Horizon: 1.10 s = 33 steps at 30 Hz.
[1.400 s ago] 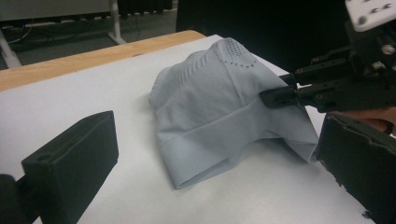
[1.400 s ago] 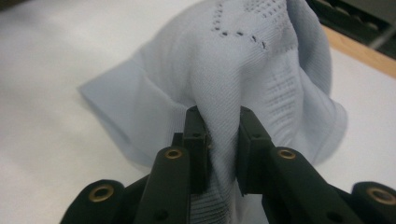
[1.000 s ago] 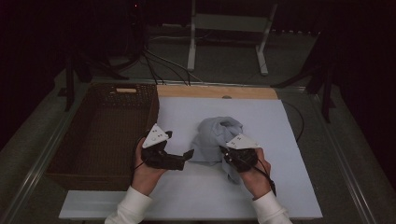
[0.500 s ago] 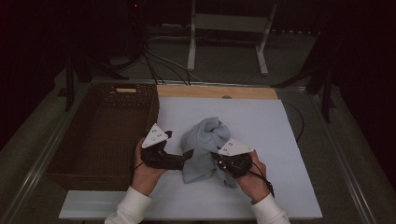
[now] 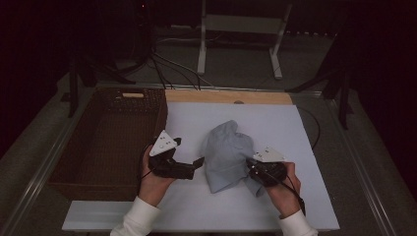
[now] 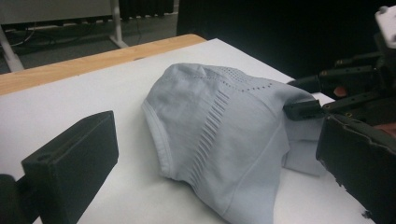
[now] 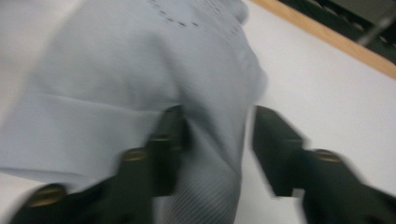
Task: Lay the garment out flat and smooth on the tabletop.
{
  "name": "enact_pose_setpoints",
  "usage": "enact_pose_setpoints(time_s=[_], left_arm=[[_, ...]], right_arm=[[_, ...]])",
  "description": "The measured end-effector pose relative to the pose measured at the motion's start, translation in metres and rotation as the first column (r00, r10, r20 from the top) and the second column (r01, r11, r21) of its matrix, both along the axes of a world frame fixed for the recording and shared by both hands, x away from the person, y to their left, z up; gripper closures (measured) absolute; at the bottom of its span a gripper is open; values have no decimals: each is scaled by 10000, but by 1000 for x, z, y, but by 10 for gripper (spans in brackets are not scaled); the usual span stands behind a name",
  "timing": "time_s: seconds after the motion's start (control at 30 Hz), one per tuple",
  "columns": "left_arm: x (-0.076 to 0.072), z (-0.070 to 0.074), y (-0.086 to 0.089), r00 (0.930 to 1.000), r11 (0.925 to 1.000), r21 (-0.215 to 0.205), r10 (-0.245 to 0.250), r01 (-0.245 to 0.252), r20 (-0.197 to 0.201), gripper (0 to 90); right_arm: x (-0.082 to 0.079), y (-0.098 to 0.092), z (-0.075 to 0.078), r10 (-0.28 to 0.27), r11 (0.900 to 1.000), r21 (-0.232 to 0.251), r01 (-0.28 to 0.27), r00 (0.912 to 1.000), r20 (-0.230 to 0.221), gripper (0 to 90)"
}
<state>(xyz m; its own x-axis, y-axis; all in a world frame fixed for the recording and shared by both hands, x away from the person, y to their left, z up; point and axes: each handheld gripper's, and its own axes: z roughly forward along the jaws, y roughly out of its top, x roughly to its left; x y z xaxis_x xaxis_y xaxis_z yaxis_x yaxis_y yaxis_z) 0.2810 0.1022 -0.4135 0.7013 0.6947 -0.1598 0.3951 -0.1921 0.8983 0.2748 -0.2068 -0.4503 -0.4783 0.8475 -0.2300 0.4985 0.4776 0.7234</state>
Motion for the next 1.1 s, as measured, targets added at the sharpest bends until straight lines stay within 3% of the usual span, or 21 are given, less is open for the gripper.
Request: enact_pose_setpoints(time_s=[0.03,0.07,0.1,0.23,0.47,0.77,0.93,0.97,1.1], left_arm=[[0,0,0,10000,10000,-9,3,-3,-3,1],[0,0,0,10000,10000,-9,3,-3,-3,1],[0,0,1,10000,10000,-25,-7,7,-4,1],[0,0,1,10000,9999,-146,-14,15,8,1],[0,0,1,10000,9999,-150,-24,25,23,1],[-1,1,2,10000,9996,-285,-3,5,69,1],[-1,2,2,9999,9995,-316,-4,7,103,1],[-1,2,3,9999,9995,-328,0,4,102,1],[-1,2,3,9999,9995,-313,0,3,100,1]], right_arm=[[1,-2,-1,-138,9999,-74,138,9999,-44,444],[1,-2,-1,-138,9999,-74,138,9999,-44,444],[2,-6,1,-302,9995,74,302,9995,13,347],[-3,-4,13,-106,9979,649,81,9992,380,256],[-10,16,25,1036,9835,1429,-1113,9928,602,247],[-15,47,20,2204,9633,1455,-2257,9740,518,255],[-10,55,14,2230,9674,1156,-2255,9742,343,236],[-2,56,9,1969,9759,916,-1982,9801,239,219],[10,52,0,1498,9854,832,-1483,9887,-118,206]])
